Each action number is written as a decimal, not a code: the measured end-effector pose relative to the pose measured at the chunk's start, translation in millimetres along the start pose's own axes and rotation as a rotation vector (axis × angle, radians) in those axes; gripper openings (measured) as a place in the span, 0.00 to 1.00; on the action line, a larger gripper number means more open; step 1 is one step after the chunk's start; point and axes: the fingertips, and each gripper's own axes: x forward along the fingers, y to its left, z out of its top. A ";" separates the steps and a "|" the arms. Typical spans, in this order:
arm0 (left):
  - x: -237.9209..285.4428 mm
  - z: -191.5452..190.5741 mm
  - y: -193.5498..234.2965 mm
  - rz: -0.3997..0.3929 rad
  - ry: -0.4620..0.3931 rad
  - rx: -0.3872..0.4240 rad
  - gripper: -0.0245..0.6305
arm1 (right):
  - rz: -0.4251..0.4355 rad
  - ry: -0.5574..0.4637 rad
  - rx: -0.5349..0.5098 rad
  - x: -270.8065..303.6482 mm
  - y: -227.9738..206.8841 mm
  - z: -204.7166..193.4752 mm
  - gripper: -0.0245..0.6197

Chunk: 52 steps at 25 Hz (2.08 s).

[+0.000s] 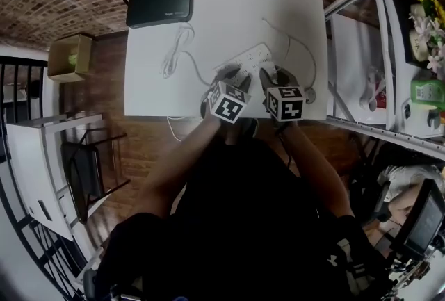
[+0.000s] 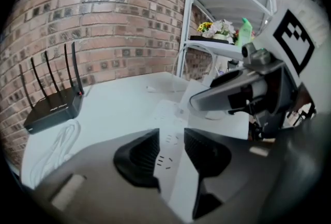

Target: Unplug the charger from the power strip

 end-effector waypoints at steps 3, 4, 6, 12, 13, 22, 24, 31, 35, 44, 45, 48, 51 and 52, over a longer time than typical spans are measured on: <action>-12.1 4.4 -5.0 -0.020 -0.030 -0.013 0.26 | 0.016 -0.022 0.058 -11.7 -6.2 1.8 0.26; -17.5 5.2 -6.5 -0.027 -0.038 -0.019 0.26 | 0.021 -0.030 0.085 -16.7 -9.5 1.6 0.26; -30.5 6.3 -6.7 -0.032 -0.048 -0.035 0.26 | 0.032 -0.050 0.147 -26.8 -17.1 1.3 0.26; -63.8 11.3 -7.5 -0.048 -0.083 -0.147 0.25 | 0.045 -0.102 0.324 -48.2 -39.3 1.4 0.26; -67.6 13.0 -10.0 -0.056 -0.085 -0.165 0.25 | 0.046 -0.110 0.352 -50.9 -43.4 1.2 0.26; -72.8 15.6 -25.4 -0.077 -0.088 -0.197 0.24 | 0.054 -0.134 0.612 -55.5 -78.7 -24.9 0.26; -73.2 17.7 -27.6 -0.079 -0.092 -0.198 0.24 | 0.053 -0.134 0.668 -54.1 -84.2 -31.9 0.26; -75.9 21.8 -30.7 -0.080 -0.103 -0.203 0.24 | 0.046 -0.126 0.782 -43.4 -94.3 -50.2 0.26; -77.1 20.6 -31.1 -0.079 -0.100 -0.207 0.24 | 0.050 -0.123 0.813 -37.1 -96.4 -54.5 0.26; -78.6 16.4 -31.4 -0.077 -0.088 -0.209 0.24 | 0.050 -0.104 0.862 -24.7 -97.9 -65.5 0.26; -78.8 16.2 -31.7 -0.077 -0.088 -0.208 0.24 | 0.047 -0.101 0.867 -23.9 -98.6 -67.4 0.26; -79.0 15.3 -32.1 -0.080 -0.086 -0.205 0.24 | 0.032 -0.088 0.876 -21.9 -101.6 -74.6 0.26; -78.2 14.6 -31.9 -0.081 -0.082 -0.201 0.24 | 0.015 -0.062 0.852 -20.7 -103.7 -81.1 0.26; -77.8 14.5 -32.0 -0.083 -0.081 -0.200 0.24 | 0.008 -0.055 0.837 -20.8 -104.0 -81.8 0.26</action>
